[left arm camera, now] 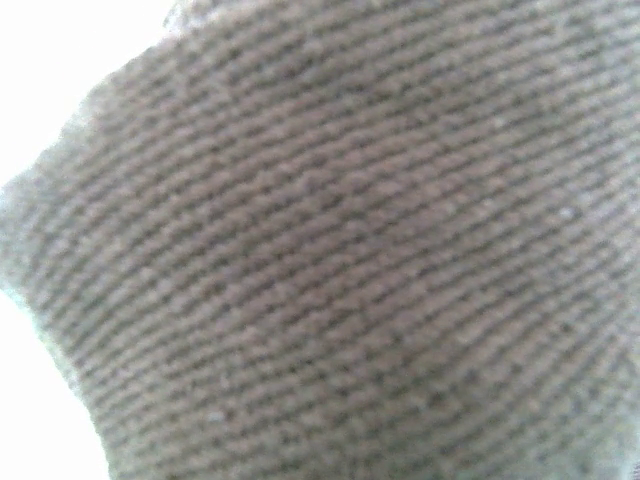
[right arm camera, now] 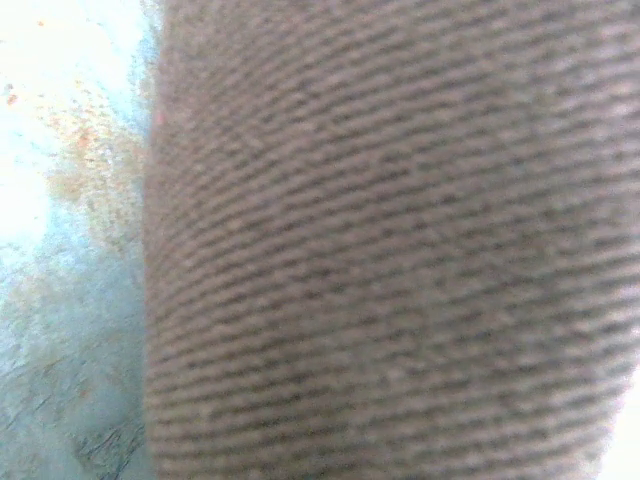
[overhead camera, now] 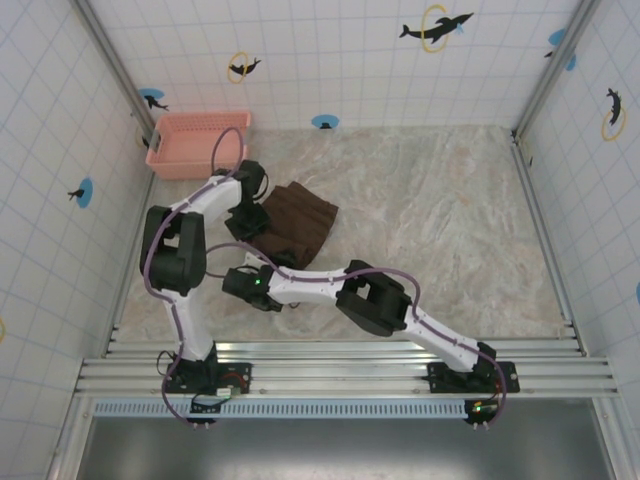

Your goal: Roll up the long pants

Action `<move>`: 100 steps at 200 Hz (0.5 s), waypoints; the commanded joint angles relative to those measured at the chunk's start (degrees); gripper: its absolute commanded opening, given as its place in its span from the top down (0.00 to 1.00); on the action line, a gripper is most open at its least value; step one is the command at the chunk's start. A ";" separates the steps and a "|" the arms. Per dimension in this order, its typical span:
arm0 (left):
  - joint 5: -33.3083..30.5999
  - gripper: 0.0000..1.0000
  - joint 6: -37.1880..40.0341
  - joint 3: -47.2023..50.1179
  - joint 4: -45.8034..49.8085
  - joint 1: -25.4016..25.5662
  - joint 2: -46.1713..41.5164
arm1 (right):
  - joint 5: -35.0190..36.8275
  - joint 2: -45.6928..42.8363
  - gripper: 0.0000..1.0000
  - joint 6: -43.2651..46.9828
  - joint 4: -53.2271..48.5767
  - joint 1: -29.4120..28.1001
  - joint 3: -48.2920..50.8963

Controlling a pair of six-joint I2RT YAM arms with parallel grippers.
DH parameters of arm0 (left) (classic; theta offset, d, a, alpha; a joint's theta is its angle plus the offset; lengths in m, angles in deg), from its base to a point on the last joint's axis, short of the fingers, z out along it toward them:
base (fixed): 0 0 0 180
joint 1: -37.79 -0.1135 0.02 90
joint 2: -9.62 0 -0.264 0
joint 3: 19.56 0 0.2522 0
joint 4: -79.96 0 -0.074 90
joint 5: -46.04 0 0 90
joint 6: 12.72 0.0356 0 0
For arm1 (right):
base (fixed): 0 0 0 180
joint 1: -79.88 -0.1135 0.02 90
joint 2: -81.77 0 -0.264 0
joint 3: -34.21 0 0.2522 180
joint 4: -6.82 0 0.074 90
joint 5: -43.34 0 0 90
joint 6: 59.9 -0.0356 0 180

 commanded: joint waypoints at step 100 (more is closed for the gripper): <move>14.16 0.03 14.25 27.29 -25.82 -15.21 -37.25 | -42.43 -9.44 1.00 3.28 -1.22 9.99 13.33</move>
